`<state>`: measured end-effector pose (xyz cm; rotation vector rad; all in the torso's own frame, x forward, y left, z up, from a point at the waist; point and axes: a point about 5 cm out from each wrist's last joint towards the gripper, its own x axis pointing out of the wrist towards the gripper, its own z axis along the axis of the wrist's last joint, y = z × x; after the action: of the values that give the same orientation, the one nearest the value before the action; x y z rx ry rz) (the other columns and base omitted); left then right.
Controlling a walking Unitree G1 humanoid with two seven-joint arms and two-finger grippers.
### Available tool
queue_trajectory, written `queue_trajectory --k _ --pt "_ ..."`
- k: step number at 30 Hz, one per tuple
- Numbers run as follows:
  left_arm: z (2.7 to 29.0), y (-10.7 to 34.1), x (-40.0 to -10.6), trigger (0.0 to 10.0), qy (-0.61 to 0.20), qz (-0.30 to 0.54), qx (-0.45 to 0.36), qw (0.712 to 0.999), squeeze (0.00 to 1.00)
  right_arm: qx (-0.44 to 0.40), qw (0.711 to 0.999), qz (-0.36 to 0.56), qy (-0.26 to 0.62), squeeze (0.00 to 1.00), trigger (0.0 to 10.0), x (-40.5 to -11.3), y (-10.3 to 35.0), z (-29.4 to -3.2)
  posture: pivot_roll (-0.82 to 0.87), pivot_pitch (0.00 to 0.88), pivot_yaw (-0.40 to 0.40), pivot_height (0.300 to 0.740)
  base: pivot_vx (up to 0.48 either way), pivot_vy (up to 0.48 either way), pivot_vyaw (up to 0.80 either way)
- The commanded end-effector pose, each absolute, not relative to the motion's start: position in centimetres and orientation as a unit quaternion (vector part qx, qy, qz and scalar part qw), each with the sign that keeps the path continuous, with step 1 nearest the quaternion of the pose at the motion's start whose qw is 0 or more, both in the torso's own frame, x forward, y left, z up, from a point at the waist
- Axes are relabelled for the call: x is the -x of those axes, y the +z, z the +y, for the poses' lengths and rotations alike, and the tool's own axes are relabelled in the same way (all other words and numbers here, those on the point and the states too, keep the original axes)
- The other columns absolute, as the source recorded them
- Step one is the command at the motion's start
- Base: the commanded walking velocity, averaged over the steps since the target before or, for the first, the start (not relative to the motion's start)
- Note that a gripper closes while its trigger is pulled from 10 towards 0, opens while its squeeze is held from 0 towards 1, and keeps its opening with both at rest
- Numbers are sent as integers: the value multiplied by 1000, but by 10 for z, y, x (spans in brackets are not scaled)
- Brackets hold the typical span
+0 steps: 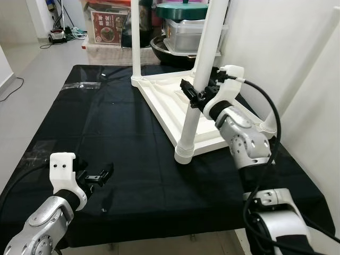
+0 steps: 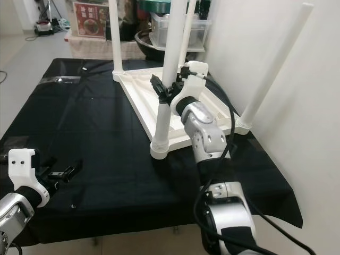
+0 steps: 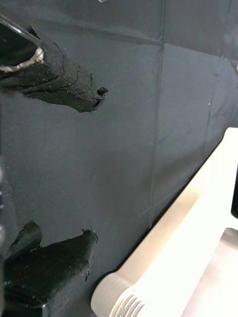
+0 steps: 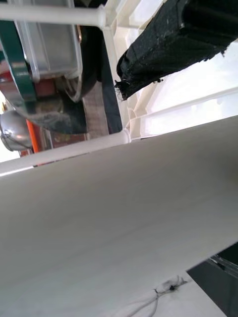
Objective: Building children table
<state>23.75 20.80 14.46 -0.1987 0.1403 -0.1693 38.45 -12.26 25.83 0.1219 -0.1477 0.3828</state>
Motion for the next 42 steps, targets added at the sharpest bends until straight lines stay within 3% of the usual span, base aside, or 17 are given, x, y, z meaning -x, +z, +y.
queue_trajectory --k 1,7,21,26,27,28,29,32,42 --pt "206 142 -237 10000 -87 74 93 989 0 -71 978 -73 182 0 10000 -387 261 -131 108 0 -91 740 0 0 0" --pt "206 142 -237 10000 -90 76 92 989 0 -100 961 -47 253 0 10000 -390 261 -132 108 0 -90 740 0 0 0" --pt "206 142 -236 10000 -91 77 89 989 0 -64 926 -47 369 0 10000 -395 259 -143 123 0 -96 740 0 0 0" --pt "206 142 -236 10000 -92 77 87 989 0 -13 923 -44 383 0 10000 -399 257 -154 126 0 -98 740 0 0 0" --pt "206 142 -236 10000 -92 77 87 989 0 -13 923 -45 382 0 8039 -400 257 -157 127 0 -99 740 0 0 0" --pt "206 142 -236 10000 -92 77 87 989 0 -14 924 -44 380 0 7412 -401 257 -158 127 0 -99 740 0 0 0" --pt "206 142 -236 10000 -92 77 87 989 0 -14 924 -44 380 0 7412 -401 257 -158 127 0 -99 740 0 0 0" --pt "205 142 -236 10000 -93 76 86 989 0 -19 925 -47 376 0 0 -402 257 -163 132 0 -104 740 0 0 0" --pt "204 142 -235 10000 -96 77 85 989 0 -20 915 -50 399 0 0 -400 250 -166 130 0 -102 740 0 0 0"
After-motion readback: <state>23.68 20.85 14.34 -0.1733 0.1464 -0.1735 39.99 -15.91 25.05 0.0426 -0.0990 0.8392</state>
